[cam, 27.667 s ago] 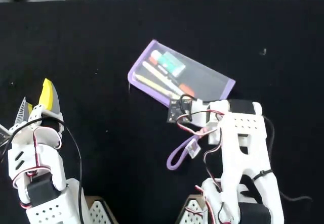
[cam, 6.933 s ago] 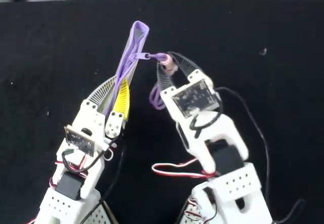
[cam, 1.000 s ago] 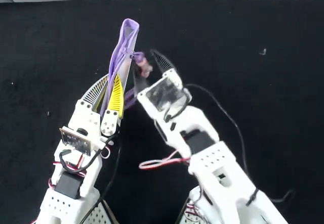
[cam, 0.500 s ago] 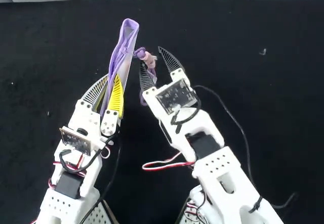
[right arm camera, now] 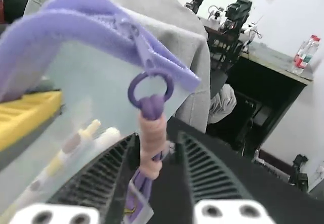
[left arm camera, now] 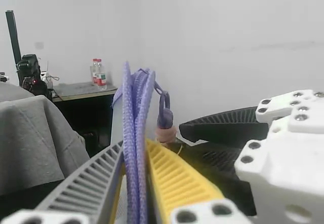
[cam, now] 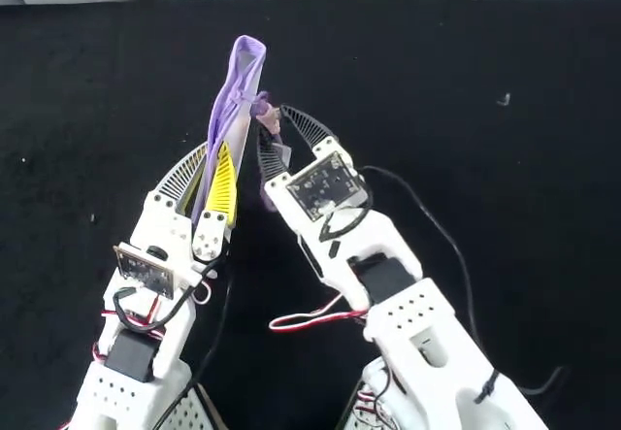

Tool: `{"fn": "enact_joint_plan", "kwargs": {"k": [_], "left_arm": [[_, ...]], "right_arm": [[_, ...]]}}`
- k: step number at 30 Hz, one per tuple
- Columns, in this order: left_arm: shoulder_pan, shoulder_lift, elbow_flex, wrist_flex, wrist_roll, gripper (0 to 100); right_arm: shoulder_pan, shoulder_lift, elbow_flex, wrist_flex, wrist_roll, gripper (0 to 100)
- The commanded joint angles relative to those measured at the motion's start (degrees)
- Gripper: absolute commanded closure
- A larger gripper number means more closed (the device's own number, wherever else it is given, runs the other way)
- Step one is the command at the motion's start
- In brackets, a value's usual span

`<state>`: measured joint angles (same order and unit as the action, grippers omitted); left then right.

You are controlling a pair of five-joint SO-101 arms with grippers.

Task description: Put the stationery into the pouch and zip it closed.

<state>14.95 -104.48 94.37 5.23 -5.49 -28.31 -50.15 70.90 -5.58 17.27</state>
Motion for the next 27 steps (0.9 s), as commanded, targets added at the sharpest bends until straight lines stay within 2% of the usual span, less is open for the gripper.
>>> {"fn": "enact_joint_plan", "kwargs": {"k": [1,14,27], "left_arm": [[-0.8,-0.1,0.1,0.2,0.6,97],[-0.9,-0.1,0.0,0.2,0.5,97],[-2.0,-0.1,-0.3,-0.2,0.6,97]], "right_arm": [[-2.1,0.8,-1.9,-1.4,-0.4,80.1],[-2.5,7.1,-6.4,-1.5,0.0,82.8],[-2.5,5.8,-6.7,-2.6,0.1,82.8]]}}
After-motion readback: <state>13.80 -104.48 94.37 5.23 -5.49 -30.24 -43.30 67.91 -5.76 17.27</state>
